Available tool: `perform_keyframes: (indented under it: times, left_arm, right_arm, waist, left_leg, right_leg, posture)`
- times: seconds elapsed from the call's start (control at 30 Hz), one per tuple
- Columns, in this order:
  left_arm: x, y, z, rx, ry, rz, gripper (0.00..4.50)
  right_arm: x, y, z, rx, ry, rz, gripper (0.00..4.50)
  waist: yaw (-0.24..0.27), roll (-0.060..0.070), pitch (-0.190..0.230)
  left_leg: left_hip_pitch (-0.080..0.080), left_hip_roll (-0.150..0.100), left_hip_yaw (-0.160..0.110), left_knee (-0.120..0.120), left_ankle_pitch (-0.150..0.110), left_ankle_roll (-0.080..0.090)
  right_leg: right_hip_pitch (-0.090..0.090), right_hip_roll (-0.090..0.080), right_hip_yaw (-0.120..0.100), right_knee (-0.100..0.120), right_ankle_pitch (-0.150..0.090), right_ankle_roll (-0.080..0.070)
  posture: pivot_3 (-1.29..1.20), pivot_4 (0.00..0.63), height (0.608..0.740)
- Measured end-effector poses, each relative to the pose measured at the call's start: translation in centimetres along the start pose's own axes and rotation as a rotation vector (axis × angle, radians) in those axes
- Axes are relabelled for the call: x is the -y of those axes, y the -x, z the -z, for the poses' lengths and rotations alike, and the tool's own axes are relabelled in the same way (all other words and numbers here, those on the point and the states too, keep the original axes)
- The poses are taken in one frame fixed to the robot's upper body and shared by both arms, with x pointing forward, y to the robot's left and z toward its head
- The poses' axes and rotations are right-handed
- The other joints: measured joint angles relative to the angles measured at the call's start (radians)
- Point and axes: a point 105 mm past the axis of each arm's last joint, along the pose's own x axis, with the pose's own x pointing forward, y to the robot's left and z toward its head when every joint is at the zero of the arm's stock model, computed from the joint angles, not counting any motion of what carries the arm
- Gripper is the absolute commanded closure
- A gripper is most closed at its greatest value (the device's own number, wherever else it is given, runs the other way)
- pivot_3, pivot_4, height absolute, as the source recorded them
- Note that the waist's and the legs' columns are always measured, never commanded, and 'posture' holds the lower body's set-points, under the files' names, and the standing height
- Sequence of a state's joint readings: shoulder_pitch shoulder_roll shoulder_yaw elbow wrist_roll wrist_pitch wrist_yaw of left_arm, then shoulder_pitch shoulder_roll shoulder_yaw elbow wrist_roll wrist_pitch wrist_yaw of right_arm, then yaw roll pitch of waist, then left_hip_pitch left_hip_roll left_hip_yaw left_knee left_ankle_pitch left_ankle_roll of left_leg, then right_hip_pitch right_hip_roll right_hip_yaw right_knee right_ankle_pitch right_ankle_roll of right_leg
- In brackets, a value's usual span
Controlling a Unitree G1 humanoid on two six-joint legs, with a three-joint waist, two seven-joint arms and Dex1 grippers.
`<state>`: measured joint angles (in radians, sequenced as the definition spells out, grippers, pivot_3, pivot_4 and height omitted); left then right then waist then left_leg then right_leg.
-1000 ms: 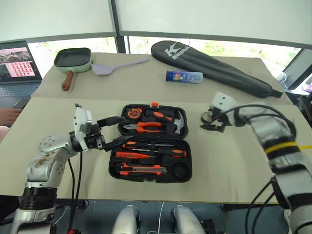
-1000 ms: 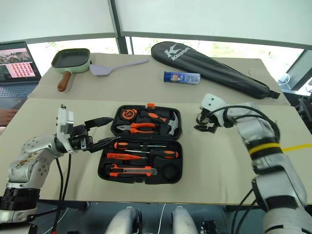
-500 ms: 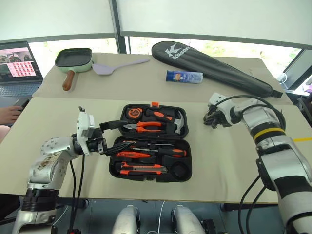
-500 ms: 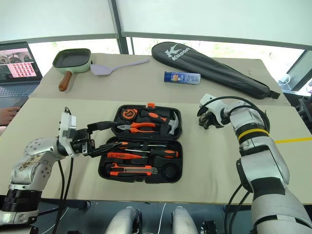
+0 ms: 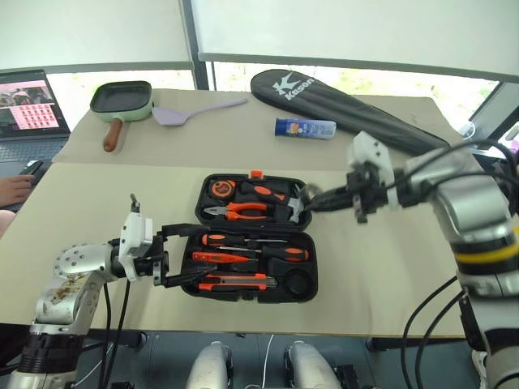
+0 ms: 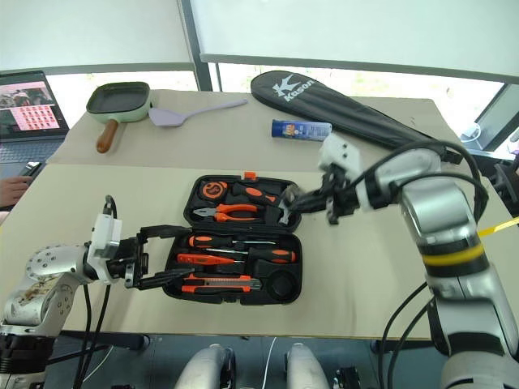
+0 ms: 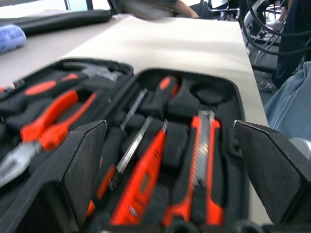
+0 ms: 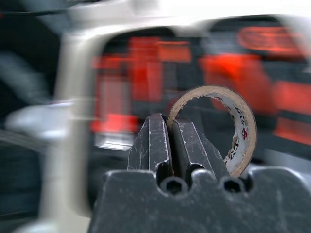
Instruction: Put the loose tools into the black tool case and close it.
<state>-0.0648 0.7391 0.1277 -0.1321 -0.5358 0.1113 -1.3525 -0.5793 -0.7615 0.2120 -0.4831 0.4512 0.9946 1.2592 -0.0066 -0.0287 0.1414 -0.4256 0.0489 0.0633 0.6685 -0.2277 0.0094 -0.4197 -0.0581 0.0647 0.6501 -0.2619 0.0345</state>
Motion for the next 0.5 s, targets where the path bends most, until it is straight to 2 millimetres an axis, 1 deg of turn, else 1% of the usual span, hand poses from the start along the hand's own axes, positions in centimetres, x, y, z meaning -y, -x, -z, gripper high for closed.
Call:
perform_keyframes:
  times: [0.03,0.1,0.23,0.3,0.37,0.5]
  left_arm:
    - [0.2,0.1,0.1,-0.015,-0.001,0.009,0.0]
    - [0.3,0.1,-0.1,-0.018,-0.012,0.021,0.0]
    - [1.1,0.5,0.2,-0.046,-0.006,0.057,0.0]
    - [1.3,0.6,0.2,-0.049,-0.008,0.064,0.0]
    - [1.5,0.5,0.1,-0.047,-0.017,0.07,0.0]
    - [2.0,0.5,0.0,-0.045,-0.023,0.077,0.0]
  right_arm:
    - [-0.8,-0.7,0.9,-0.017,-0.033,-0.016,4.48]
    - [-1.3,-1.3,1.6,-0.046,-0.046,-0.002,4.48]
    - [-1.0,-1.9,3.8,-0.13,-0.07,0.072,4.48]
    - [-1.0,-2.2,4.7,-0.168,-0.088,0.08,4.48]
    - [-1.0,-2.0,5.3,-0.206,-0.081,0.093,4.48]
    - [-1.0,-2.2,5.7,-0.232,-0.064,0.094,4.48]
  waist:
    - [0.002,0.0,0.0]
    - [0.002,0.0,0.0]
    - [-0.006,-0.002,0.0]
    - [-0.006,-0.002,0.0]
    - [-0.006,-0.002,0.0]
    - [-0.004,-0.002,0.0]
  left_leg:
    - [0.0,-0.001,0.001,0.001,0.0,0.0]
    - [-0.001,-0.002,0.002,0.006,0.0,0.0]
    - [0.0,0.0,0.003,0.008,0.0,0.0]
    - [0.0,0.0,0.003,0.007,0.0,0.0]
    - [0.0,0.0,0.003,0.008,0.0,0.0]
    - [0.0,-0.001,0.003,0.008,0.0,0.0]
  right_leg:
    - [0.0,-0.001,0.0,0.0,0.0,0.001]
    - [0.0,-0.001,0.001,0.0,0.001,0.002]
    - [0.001,0.0,0.001,0.0,0.001,0.002]
    - [0.0,0.0,0.002,0.002,0.001,0.002]
    - [0.0,0.001,0.002,0.003,0.001,0.002]
    - [0.0,0.001,0.002,0.004,0.001,0.002]
  posture:
    - [0.0,0.15,0.74]
    - [0.0,0.15,0.74]
    - [0.0,0.15,0.74]
    - [0.0,0.15,0.74]
    - [0.0,0.15,0.74]
    - [0.0,0.15,0.74]
